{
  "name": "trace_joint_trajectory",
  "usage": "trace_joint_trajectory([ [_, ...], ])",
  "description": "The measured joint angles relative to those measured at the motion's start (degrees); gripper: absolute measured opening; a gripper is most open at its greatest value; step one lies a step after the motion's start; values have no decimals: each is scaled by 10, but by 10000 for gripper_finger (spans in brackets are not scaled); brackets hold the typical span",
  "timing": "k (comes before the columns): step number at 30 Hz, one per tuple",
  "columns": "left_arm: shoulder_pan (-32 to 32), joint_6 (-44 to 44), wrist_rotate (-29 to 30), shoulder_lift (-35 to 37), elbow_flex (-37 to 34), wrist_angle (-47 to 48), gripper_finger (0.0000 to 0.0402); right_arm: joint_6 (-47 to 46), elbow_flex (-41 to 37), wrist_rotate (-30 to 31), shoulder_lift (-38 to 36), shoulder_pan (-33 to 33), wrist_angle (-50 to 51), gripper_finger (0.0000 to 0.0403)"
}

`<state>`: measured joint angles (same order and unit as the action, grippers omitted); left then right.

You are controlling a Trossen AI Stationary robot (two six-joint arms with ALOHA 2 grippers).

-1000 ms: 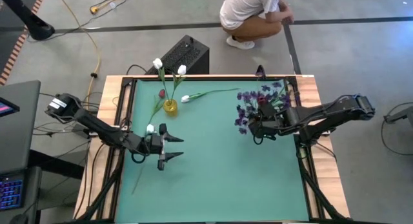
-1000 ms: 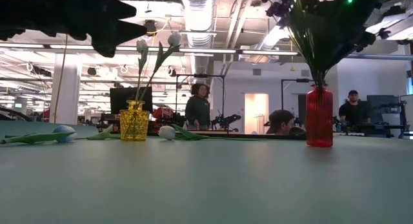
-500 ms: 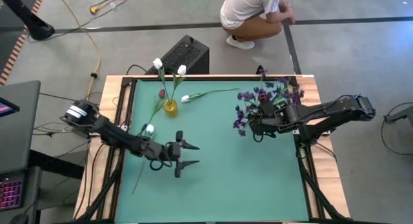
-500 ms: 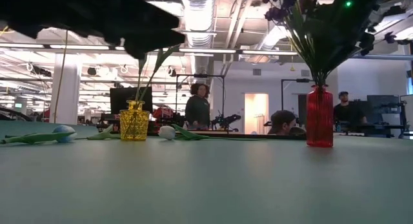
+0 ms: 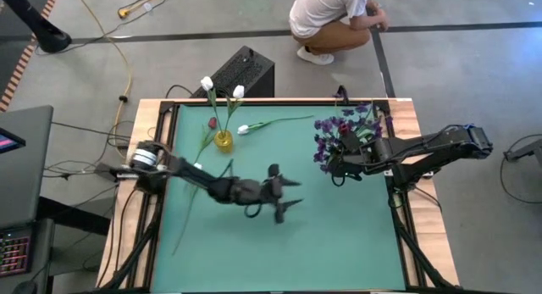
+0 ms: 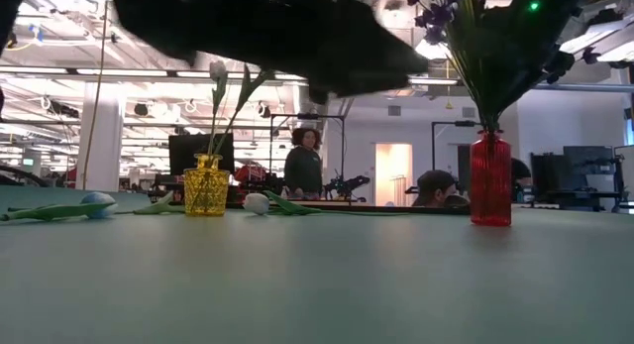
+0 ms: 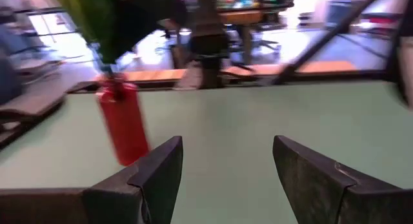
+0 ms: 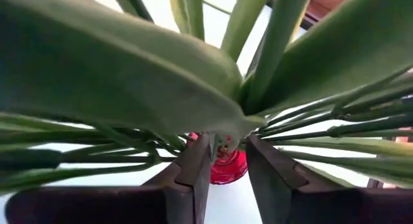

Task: Sort flowers into vase by color
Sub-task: Put the bottom red flower into the red vase

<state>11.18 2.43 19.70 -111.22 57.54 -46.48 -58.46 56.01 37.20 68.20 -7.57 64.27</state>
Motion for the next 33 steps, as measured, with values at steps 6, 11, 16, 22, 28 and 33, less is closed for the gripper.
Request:
trace_joint_trajectory([
  [6,-68,-55,-24,-107,118,43,235,0,0,0,0,0,-3,131],
  [11,-96,-44,-40,-186,218,52,259,0,0,0,0,0,-5,148],
  [16,-111,-18,-40,-258,318,87,298,0,0,0,0,-4,-11,168],
  [22,-120,29,62,-297,403,141,349,-1,0,-7,0,-3,-14,198],
  [28,-126,46,72,-297,408,134,363,-5,0,-12,0,-3,-15,213],
  [33,-146,16,-3,-297,408,97,363,-27,0,-15,0,-3,-18,214],
])
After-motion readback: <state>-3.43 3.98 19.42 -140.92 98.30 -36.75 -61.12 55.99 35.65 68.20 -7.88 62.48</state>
